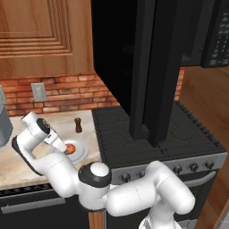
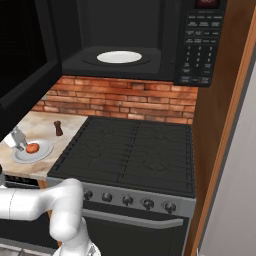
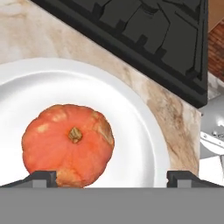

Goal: Pick the squash from the counter and place it in the microwave.

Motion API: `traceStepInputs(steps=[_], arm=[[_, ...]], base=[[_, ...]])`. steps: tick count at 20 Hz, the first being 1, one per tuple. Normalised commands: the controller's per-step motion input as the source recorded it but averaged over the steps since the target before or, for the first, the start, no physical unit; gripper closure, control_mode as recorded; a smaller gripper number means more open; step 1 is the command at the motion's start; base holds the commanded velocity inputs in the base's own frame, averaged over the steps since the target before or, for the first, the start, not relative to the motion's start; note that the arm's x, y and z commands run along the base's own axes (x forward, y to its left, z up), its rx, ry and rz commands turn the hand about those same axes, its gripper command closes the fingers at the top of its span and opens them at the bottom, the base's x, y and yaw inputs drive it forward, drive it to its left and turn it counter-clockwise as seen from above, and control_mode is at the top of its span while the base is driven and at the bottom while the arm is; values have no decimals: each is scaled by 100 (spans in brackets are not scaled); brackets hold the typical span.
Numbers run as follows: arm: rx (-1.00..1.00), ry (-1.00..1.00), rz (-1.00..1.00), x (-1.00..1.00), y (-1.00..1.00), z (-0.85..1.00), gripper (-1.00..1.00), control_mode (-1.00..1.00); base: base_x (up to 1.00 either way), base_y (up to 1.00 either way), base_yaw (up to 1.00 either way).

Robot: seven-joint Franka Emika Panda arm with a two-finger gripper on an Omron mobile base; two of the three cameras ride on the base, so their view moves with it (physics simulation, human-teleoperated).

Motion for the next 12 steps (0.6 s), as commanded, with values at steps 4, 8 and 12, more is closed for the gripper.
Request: traceStepInputs(steps=[4, 8, 12], arm=[[0, -8, 0, 0, -28, -17, -100, -100], [0, -11, 0, 0, -43, -5, -100, -100], [0, -13, 1, 0, -37, -11, -100, -100]], base=[[0, 0, 0], [0, 0, 0], [0, 0, 0]])
